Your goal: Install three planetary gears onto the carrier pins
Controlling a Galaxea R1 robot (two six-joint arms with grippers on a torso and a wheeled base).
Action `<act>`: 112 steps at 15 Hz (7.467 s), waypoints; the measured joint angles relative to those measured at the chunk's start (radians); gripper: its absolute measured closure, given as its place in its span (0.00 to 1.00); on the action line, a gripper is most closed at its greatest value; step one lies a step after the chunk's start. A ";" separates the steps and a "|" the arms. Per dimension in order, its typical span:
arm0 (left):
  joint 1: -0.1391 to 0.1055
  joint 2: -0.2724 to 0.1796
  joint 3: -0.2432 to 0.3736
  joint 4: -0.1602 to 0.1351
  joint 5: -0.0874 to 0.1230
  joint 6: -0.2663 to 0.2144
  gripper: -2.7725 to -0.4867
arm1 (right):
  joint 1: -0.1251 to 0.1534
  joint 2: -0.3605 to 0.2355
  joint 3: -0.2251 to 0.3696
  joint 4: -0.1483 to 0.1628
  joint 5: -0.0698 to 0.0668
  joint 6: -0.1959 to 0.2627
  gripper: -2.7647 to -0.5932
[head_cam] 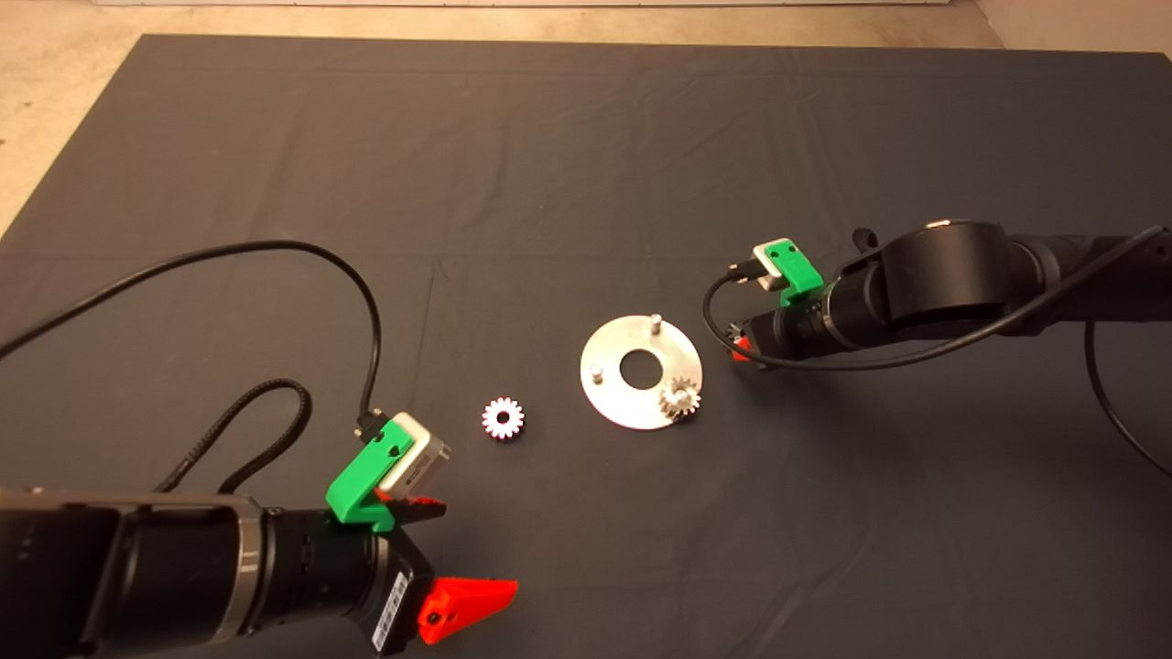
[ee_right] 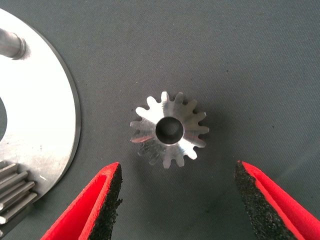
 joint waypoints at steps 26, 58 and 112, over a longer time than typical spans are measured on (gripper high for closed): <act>0.000 -0.028 0.000 0.000 -0.022 0.000 0.07 | -0.025 0.034 -0.092 -0.010 0.084 0.000 0.57; 0.000 -0.063 0.000 0.000 -0.052 0.000 0.07 | -0.025 0.029 -0.095 -0.011 0.079 -0.042 0.79; -0.037 -0.156 0.000 0.001 -0.097 -0.020 0.07 | 0.133 0.185 -0.090 0.129 0.111 -0.015 0.85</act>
